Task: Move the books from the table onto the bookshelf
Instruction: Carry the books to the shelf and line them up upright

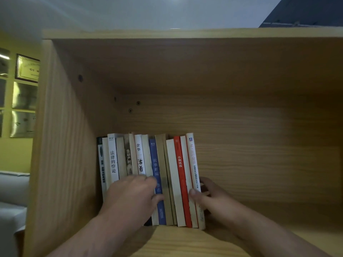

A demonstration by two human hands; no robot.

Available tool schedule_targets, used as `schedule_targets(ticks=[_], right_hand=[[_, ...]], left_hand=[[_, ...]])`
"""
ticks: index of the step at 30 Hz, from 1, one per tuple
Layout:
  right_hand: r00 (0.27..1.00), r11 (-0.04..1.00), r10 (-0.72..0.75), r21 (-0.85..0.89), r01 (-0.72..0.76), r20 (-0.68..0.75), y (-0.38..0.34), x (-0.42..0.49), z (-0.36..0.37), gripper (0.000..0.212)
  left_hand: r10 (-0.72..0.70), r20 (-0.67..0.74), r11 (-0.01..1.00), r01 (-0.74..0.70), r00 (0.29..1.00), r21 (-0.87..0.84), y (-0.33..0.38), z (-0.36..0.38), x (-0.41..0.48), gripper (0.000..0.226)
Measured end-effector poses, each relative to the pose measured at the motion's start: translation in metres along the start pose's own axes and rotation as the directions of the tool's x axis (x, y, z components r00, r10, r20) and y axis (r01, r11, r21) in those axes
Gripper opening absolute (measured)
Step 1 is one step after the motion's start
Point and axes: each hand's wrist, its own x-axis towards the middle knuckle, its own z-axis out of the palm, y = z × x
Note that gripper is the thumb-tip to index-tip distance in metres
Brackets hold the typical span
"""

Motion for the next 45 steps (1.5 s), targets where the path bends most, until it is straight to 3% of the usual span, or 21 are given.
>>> schedule_targets(ticks=[2,4,6,9,11,13,15,18,21,25,30,38,41,43,45], right_hand=[[1.000,0.999,0.019,0.049,-0.019,-0.007,0.002,0.002,-0.003,0.071],[1.000,1.000,0.000,0.029,0.001,-0.015,0.003,0.003,-0.002,0.066],[1.000,1.000,-0.013,0.028,0.013,-0.020,0.004,0.005,-0.002,0.064],[1.000,0.999,-0.014,0.041,0.015,-0.012,0.005,0.007,-0.005,0.063],[1.000,0.997,-0.002,0.077,0.001,0.005,0.006,0.006,-0.008,0.070],[1.000,0.995,0.006,0.098,-0.007,0.005,0.008,0.006,-0.009,0.077],[1.000,0.993,0.006,0.116,-0.004,-0.017,0.010,0.006,-0.010,0.080],[0.999,0.974,0.037,0.223,-0.029,-0.032,0.012,0.006,-0.008,0.079],[0.998,0.979,0.021,0.206,-0.010,-0.051,0.012,0.003,-0.010,0.068],[0.999,0.989,-0.017,0.145,0.022,-0.032,0.007,-0.007,-0.018,0.056],[0.995,0.993,-0.018,0.113,0.029,-0.094,0.008,-0.014,-0.023,0.043],[0.976,0.996,-0.071,0.044,0.081,-0.204,0.013,-0.012,-0.019,0.032],[0.976,0.994,-0.095,0.037,0.104,-0.195,0.014,-0.011,-0.020,0.033],[0.981,0.993,-0.097,0.046,0.106,-0.170,0.012,-0.011,-0.020,0.036],[0.986,0.993,-0.084,0.068,0.094,-0.146,0.012,-0.011,-0.018,0.042]], left_hand=[[0.138,-0.112,0.990,-0.135,0.984,0.036,-0.001,0.001,0.005,0.040],[0.163,0.023,0.982,-0.165,0.986,0.095,0.000,0.000,0.012,0.053],[0.166,0.077,0.976,-0.175,0.983,0.128,0.004,-0.006,0.018,0.050],[0.144,-0.030,0.987,-0.146,0.989,-0.062,0.012,-0.016,0.025,0.028],[0.109,-0.234,0.978,-0.147,0.966,-0.150,0.015,-0.021,0.035,0.021],[0.084,-0.340,0.968,-0.158,0.937,-0.197,0.017,-0.028,0.049,0.048],[0.084,-0.208,0.971,-0.127,0.974,-0.203,0.019,-0.035,0.061,0.068],[0.077,-0.120,0.987,-0.093,0.990,-0.133,0.024,-0.044,0.076,0.065],[0.007,-0.053,0.980,-0.017,0.999,-0.198,0.030,-0.049,0.083,0.064],[-0.083,-0.108,0.960,0.051,0.991,-0.275,0.036,-0.050,0.084,0.052],[-0.107,-0.218,0.932,0.022,0.970,-0.362,0.045,-0.044,0.080,0.043],[-0.151,-0.214,0.900,0.045,0.965,-0.435,0.051,-0.044,0.075,0.041],[-0.264,-0.226,0.800,0.082,0.938,-0.594,0.059,-0.042,0.062,0.047],[-0.372,-0.138,0.640,0.146,0.918,-0.754,0.066,-0.034,0.050,0.051],[-0.385,-0.036,0.601,0.221,0.922,-0.768,0.073,-0.021,0.042,0.043]])
